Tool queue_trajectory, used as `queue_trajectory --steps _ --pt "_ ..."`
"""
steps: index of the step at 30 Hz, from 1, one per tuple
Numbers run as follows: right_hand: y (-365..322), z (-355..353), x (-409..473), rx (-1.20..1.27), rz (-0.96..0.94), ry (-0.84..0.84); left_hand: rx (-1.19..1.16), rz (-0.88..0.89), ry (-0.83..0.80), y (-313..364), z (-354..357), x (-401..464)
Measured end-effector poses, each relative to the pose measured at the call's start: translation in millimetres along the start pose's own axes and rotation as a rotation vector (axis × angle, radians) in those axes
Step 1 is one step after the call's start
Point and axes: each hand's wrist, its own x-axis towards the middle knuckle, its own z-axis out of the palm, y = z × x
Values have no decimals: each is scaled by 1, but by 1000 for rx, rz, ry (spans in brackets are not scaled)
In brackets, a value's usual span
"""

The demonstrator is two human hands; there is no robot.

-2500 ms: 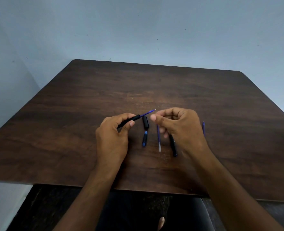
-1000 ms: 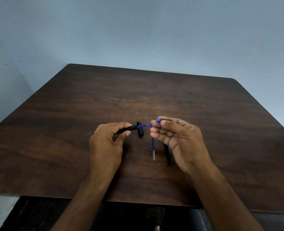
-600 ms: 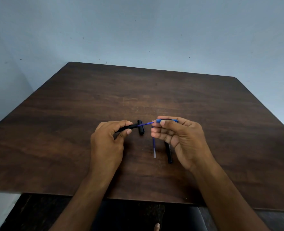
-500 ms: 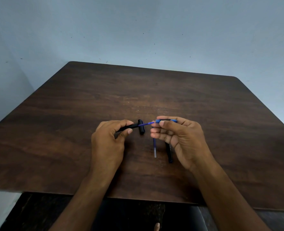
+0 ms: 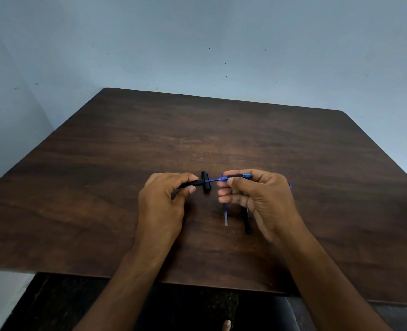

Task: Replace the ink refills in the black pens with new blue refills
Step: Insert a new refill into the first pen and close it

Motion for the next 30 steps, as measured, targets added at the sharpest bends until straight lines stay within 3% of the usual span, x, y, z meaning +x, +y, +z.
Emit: queue_trajectory --steps 9,30 --pt "10 7 1 -38 -10 -114 -32 44 2 0 2 -1" --pt "8 13 2 -93 -7 -98 -40 105 17 2 1 0"
